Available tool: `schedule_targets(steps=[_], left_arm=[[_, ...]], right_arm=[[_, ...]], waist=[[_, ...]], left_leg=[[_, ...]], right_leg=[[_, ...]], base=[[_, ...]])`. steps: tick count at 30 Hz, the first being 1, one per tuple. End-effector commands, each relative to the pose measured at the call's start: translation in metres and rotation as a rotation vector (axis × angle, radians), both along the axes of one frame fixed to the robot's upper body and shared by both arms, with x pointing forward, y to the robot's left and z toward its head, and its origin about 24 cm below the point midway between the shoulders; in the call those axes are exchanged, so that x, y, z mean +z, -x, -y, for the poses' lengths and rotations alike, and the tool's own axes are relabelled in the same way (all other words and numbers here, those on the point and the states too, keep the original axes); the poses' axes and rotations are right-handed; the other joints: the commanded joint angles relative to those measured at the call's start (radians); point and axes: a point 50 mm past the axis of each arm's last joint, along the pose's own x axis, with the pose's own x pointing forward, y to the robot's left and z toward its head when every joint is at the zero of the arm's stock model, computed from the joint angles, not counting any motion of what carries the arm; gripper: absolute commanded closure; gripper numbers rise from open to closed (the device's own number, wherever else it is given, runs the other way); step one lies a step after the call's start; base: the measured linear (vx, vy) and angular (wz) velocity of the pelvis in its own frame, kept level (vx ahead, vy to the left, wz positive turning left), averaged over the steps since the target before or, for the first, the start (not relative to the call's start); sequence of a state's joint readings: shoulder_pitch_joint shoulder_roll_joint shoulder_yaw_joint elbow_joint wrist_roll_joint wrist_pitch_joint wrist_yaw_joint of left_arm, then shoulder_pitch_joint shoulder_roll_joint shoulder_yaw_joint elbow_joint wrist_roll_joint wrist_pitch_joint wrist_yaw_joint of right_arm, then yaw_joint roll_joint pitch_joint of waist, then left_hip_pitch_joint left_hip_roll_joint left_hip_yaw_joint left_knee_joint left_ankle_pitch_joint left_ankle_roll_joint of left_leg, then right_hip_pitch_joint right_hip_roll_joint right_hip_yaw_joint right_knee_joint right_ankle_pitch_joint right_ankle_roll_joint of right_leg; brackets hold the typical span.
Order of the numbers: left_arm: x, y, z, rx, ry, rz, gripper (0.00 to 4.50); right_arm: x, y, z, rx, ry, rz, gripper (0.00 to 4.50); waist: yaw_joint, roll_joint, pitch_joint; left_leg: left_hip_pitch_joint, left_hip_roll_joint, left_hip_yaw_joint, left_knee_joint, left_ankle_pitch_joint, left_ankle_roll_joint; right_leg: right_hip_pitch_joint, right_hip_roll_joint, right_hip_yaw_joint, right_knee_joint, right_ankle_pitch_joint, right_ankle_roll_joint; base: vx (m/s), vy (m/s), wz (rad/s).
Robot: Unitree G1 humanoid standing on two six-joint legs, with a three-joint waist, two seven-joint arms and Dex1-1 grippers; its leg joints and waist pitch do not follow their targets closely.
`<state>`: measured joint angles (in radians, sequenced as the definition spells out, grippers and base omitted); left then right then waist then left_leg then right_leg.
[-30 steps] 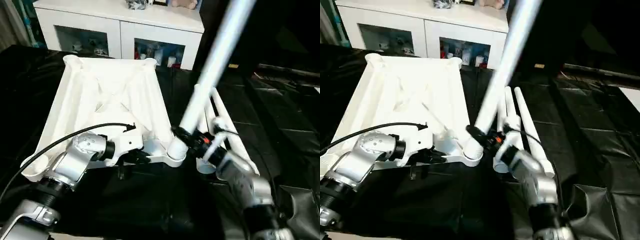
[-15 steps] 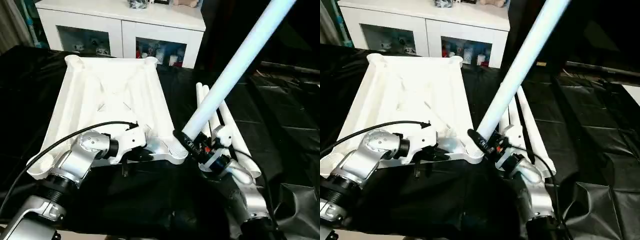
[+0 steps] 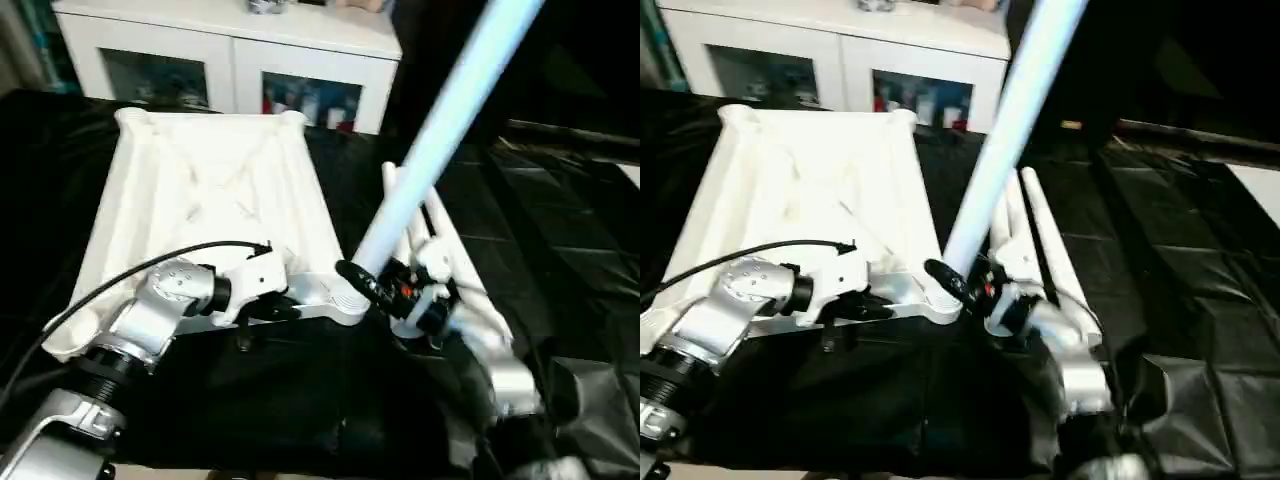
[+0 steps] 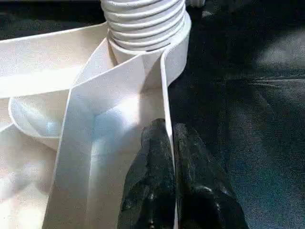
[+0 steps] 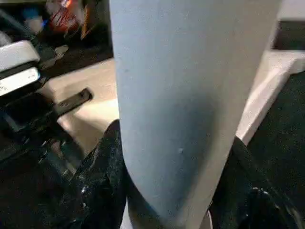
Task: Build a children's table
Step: Insert table leg to table base
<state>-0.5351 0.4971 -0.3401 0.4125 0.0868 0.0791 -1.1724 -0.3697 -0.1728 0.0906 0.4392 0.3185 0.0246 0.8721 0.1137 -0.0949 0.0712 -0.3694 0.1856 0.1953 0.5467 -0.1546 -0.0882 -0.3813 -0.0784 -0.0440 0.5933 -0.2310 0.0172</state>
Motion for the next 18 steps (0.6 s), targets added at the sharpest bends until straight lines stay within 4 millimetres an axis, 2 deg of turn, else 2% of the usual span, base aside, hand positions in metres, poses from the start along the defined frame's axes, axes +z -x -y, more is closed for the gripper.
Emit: schedule_targets(steps=[1,2,9,10,13,15,17,18], left_arm=[[-0.003,0.001,0.003,-0.033,-0.024,0.001,4.5],[-0.003,0.0,0.004,-0.039,-0.024,0.002,4.5],[-0.003,0.0,0.003,-0.076,-0.044,-0.001,4.5],[-0.003,0.0,0.003,-0.089,-0.049,-0.009,4.5],[-0.004,0.002,0.004,-0.128,-0.068,-0.031,4.5],[-0.004,0.002,0.004,-0.133,-0.07,-0.033,4.5],[-0.003,0.002,0.004,-0.138,-0.072,-0.033,4.5],[-0.003,0.002,0.004,-0.138,-0.072,-0.033,4.5]], right_arm=[[-0.032,0.014,0.007,0.043,0.066,-0.182,2.65],[-0.033,0.015,0.009,0.077,0.08,-0.197,2.65],[-0.042,0.026,0.017,0.183,0.144,-0.223,2.65],[-0.044,0.03,0.018,0.221,0.173,-0.233,2.65],[-0.047,0.031,0.018,0.252,0.241,-0.227,2.65],[-0.047,0.03,0.017,0.254,0.255,-0.223,2.65],[-0.044,0.023,0.016,0.24,0.27,-0.211,2.65],[-0.044,0.023,0.016,0.24,0.27,-0.211,2.65]], waist=[[-0.008,0.009,-0.026],[-0.008,0.005,-0.027],[0.0,-0.001,-0.032],[0.001,0.0,-0.035],[0.001,0.002,-0.038],[0.001,-0.001,-0.04],[0.0,0.003,-0.036],[-0.005,-0.002,-0.035]], left_leg=[[0.038,0.06,-0.042,-0.081,-0.506,-0.012],[0.037,0.061,-0.042,-0.08,-0.504,-0.014],[0.034,0.062,-0.035,-0.078,-0.455,-0.003],[0.028,0.063,-0.036,-0.08,-0.428,-0.002],[0.03,0.062,-0.032,-0.079,-0.406,-0.002],[0.03,0.062,-0.029,-0.078,-0.388,0.001],[0.035,0.063,-0.028,-0.08,-0.414,-0.004],[0.035,0.061,-0.033,-0.082,-0.455,-0.015]], right_leg=[[-0.017,-0.093,0.049,-0.112,-0.6,-0.101],[-0.016,-0.094,0.049,-0.111,-0.59,-0.104],[-0.011,-0.089,0.051,-0.101,-0.49,-0.125],[-0.003,-0.088,0.049,-0.095,-0.451,-0.132],[-0.001,-0.082,0.049,-0.087,-0.376,-0.15],[0.001,-0.079,0.049,-0.082,-0.324,-0.163],[-0.002,-0.078,0.049,-0.082,-0.329,-0.172],[0.002,-0.079,0.047,-0.085,-0.386,-0.166]], base=[[0.0,0.0,0.0],[0.0,0.0,0.0],[0.0,0.0,0.0],[0.0,0.0,0.0],[0.0,0.0,0.0],[0.054,-0.008,0.02],[0.059,-0.013,0.03],[0.054,-0.012,0.02]])
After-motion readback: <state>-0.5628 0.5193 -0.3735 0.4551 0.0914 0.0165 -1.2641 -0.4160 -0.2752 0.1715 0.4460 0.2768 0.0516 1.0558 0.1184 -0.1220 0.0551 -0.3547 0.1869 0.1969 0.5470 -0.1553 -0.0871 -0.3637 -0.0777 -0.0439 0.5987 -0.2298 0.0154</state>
